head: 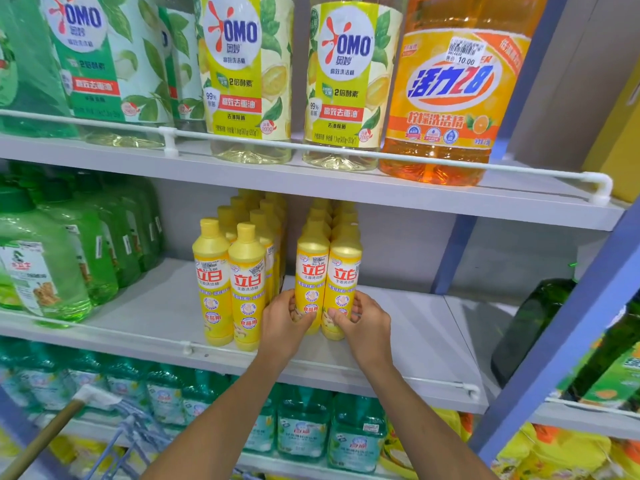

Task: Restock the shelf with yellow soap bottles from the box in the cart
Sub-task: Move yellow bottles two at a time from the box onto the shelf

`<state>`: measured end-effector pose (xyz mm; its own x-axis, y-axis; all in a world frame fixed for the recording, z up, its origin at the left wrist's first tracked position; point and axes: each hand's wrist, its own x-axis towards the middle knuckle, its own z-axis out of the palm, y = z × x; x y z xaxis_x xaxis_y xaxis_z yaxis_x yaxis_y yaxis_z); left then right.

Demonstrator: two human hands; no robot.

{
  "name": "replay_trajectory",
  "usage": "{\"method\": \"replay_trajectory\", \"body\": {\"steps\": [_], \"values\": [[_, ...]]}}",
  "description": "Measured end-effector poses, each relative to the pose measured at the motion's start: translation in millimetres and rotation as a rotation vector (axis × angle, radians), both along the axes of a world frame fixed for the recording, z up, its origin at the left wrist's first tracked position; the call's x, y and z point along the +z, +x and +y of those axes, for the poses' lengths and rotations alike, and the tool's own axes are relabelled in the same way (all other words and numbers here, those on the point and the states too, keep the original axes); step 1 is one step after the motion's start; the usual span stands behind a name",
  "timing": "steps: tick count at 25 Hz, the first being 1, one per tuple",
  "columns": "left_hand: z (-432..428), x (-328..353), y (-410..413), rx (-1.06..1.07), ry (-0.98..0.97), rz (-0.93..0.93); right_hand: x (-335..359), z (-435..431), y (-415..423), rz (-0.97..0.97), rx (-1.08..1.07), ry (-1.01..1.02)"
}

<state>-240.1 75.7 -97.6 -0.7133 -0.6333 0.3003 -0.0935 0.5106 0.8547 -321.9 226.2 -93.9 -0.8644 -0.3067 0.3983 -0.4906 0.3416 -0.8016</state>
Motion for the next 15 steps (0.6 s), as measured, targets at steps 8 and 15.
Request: {"method": "replay_trajectory", "body": {"steps": [8,15], "values": [[6,34,17,-0.123,-0.103,-0.187,33,3,5,-0.089,0.04,0.191],[13,51,80,-0.271,-0.583,-0.469,62,34,63,0.103,0.071,0.53]]}}
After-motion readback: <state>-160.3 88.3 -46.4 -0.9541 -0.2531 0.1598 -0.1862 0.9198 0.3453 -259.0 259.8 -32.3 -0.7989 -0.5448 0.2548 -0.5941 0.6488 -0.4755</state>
